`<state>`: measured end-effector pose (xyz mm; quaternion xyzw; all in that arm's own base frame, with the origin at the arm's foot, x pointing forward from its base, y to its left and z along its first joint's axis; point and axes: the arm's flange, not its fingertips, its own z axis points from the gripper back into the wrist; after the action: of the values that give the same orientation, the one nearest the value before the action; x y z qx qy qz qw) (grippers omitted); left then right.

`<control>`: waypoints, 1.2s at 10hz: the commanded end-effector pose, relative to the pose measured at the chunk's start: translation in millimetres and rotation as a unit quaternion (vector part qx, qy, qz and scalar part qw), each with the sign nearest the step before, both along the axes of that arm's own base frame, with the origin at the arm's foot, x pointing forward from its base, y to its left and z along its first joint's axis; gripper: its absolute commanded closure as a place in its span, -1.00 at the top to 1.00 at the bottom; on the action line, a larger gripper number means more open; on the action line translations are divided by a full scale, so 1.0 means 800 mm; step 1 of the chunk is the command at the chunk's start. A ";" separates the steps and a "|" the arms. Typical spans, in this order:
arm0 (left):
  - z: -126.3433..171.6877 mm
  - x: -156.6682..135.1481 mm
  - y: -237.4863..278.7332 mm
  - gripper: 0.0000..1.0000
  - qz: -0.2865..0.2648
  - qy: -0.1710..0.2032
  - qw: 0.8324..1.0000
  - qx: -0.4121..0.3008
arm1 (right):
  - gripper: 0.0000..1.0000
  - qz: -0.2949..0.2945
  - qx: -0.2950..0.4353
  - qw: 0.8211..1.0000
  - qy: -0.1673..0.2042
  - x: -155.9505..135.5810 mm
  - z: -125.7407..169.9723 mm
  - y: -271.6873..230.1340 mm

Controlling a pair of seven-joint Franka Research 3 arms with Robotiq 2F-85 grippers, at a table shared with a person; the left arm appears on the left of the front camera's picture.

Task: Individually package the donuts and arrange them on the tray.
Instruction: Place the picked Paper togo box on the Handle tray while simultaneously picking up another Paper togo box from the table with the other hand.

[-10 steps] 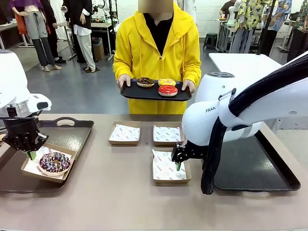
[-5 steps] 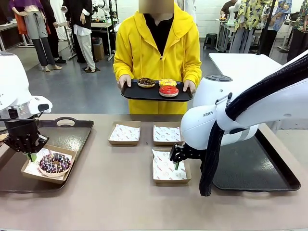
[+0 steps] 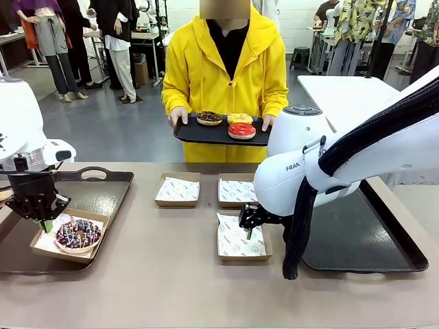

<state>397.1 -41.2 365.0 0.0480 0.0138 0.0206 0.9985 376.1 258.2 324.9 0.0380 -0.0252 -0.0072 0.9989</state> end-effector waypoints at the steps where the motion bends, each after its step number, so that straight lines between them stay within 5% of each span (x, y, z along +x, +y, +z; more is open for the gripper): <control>1: -0.001 0.005 -0.004 -0.98 0.010 -0.001 1.000 0.003 | 1.00 -0.010 -0.012 1.000 -0.005 0.007 -0.006 0.010; 2: -0.001 0.004 -0.004 -0.98 0.006 -0.003 1.000 0.004 | 1.00 -0.002 -0.012 1.000 -0.004 0.006 -0.007 0.010; 3: 0.000 0.004 -0.004 -0.89 0.001 -0.003 1.000 0.005 | 0.08 0.002 -0.012 1.000 -0.004 0.006 -0.008 0.010; 4: -0.001 0.003 -0.004 0.21 -0.003 -0.003 1.000 0.004 | -0.16 0.002 -0.012 1.000 -0.002 0.006 -0.009 0.010; 5: 0.000 0.002 -0.004 0.30 -0.004 -0.003 1.000 0.004 | -1.00 -0.001 -0.012 1.000 -0.002 0.006 -0.009 0.010; 6: 0.002 0.001 -0.003 1.00 -0.005 -0.004 1.000 0.005 | -1.00 -0.003 -0.012 1.000 -0.002 0.006 -0.009 0.010; 7: 0.003 0.001 -0.003 1.00 -0.005 -0.005 1.000 0.006 | -0.51 -0.003 -0.012 1.000 -0.002 0.006 -0.008 0.010; 8: 0.004 0.000 -0.004 1.00 -0.006 -0.005 1.000 0.008 | -0.72 -0.004 -0.013 1.000 0.000 0.007 -0.009 0.010; 9: 0.004 0.001 -0.004 -0.20 -0.007 -0.004 1.000 0.009 | -1.00 -0.004 -0.013 1.000 0.001 0.007 -0.009 0.009; 12: 0.007 0.000 -0.003 0.37 -0.009 -0.003 1.000 0.008 | -1.00 -0.006 -0.015 1.000 0.002 0.008 -0.008 0.008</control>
<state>398.2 -43.8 366.8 0.0494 0.0111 0.0158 0.9986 378.4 258.6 321.0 0.0355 -0.0210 -0.0055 0.9991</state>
